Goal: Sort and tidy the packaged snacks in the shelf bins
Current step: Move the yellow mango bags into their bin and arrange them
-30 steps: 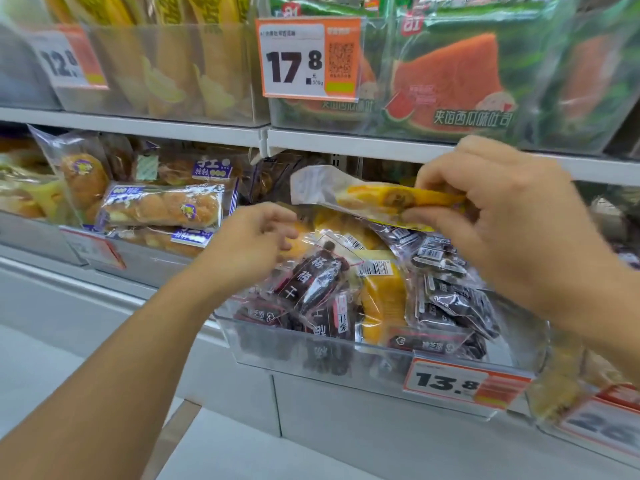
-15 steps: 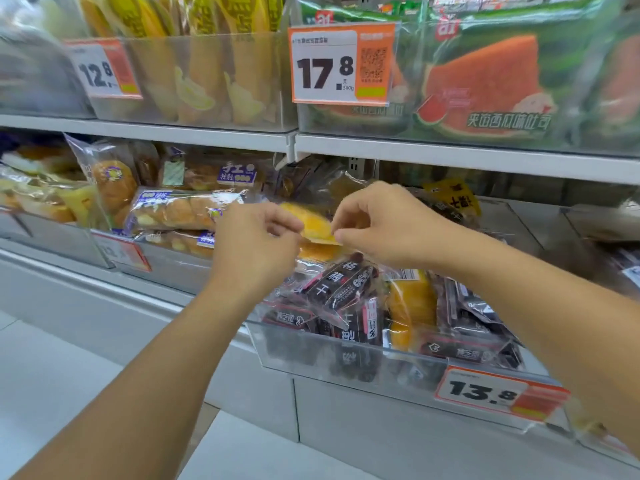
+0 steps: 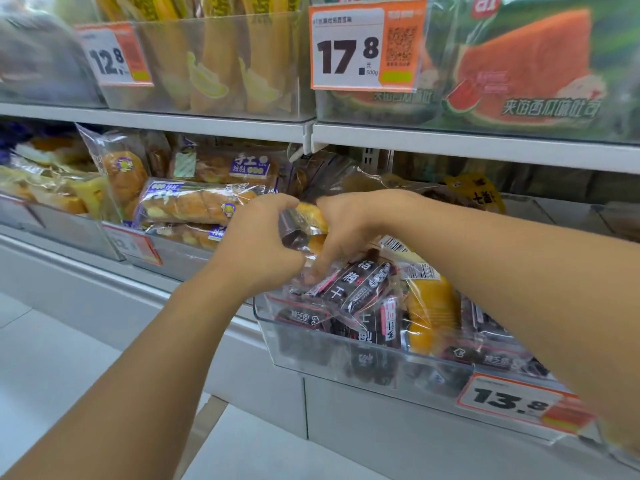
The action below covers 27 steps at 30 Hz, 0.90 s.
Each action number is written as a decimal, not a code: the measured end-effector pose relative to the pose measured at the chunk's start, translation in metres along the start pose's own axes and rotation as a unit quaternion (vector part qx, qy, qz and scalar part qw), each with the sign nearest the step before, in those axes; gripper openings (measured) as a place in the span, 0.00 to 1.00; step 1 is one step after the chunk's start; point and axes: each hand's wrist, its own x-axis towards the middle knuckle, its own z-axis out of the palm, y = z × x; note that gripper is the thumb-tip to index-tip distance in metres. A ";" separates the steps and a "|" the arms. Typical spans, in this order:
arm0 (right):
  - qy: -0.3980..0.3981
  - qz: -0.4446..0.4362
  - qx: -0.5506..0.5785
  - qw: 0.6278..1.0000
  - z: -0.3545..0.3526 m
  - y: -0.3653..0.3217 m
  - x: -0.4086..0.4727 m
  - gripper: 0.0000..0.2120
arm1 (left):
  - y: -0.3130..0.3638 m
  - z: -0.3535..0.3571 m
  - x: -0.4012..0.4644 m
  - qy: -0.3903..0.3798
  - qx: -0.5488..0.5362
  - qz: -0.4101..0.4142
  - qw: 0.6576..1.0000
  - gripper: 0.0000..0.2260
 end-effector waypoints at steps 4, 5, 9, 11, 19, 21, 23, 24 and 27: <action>0.131 -0.055 -0.060 0.988 0.004 -0.009 -0.002 0.11 | -0.010 -0.007 -0.005 -0.023 -0.115 0.003 0.993 0.32; 0.164 -0.067 -0.078 0.981 0.004 -0.008 -0.002 0.08 | -0.012 -0.007 -0.006 -0.028 -0.115 0.005 0.993 0.34; 0.059 -0.065 -0.008 0.996 -0.006 0.002 -0.012 0.25 | -0.013 -0.002 -0.006 -0.008 -0.041 0.024 0.999 0.34; 0.027 -0.057 0.019 0.998 -0.008 0.003 -0.015 0.35 | -0.012 0.002 -0.004 0.010 -0.012 0.040 0.999 0.33; 0.138 -0.064 -0.126 0.980 0.012 -0.008 -0.012 0.23 | -0.016 0.013 0.015 0.095 0.007 0.063 0.993 0.11; 0.157 -0.073 -0.132 0.976 0.006 -0.004 -0.013 0.17 | -0.019 0.015 0.015 0.148 -0.060 0.061 0.985 0.05; 0.158 -0.069 -0.139 0.975 0.004 -0.002 -0.018 0.20 | -0.020 0.015 0.014 0.172 -0.119 0.043 0.977 0.05; 0.160 -0.063 -0.143 0.975 0.006 -0.002 -0.019 0.22 | -0.019 0.014 0.012 0.170 -0.131 0.038 0.976 0.04; 0.208 -0.055 -0.143 0.966 0.016 -0.006 -0.019 0.18 | -0.018 0.015 0.009 0.164 -0.119 0.045 0.978 0.05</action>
